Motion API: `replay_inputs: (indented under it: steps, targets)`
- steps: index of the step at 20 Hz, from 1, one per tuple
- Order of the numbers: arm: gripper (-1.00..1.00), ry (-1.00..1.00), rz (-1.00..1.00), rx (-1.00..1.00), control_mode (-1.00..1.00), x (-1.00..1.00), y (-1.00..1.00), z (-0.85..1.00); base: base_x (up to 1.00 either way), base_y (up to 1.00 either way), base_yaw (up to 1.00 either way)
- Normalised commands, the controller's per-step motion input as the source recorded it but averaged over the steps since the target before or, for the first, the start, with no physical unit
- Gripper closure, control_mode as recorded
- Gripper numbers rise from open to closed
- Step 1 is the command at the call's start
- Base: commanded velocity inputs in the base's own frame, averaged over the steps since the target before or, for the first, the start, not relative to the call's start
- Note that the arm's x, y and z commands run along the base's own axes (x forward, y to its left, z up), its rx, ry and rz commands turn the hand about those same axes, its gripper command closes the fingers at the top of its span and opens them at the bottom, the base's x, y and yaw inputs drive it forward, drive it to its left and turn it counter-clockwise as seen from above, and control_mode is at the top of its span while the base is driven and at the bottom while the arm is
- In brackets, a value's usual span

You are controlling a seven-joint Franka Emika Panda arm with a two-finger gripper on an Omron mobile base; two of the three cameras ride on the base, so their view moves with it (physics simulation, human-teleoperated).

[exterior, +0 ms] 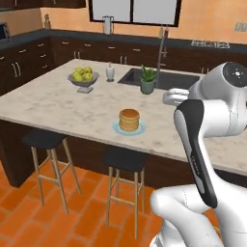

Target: Take the strawberry from the fridge and place it on top of the pancake, located on the dining counter.

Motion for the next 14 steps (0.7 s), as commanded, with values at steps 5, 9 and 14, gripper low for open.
replay_inputs:
  steps: [5, 9, 14]
  targets:
    - [1.00, 0.00, 0.00, 0.00, 1.00, 0.00, 0.00, 0.00, 0.68, 1.00, -0.58]
    - [1.00, 0.00, 0.00, 0.00, 1.00, 0.00, 0.00, 0.00, 0.59, 1.00, -0.59]
    - [1.00, 0.00, 0.00, 0.00, 1.00, 0.00, 0.00, 0.00, 0.91, 0.42, -0.46]
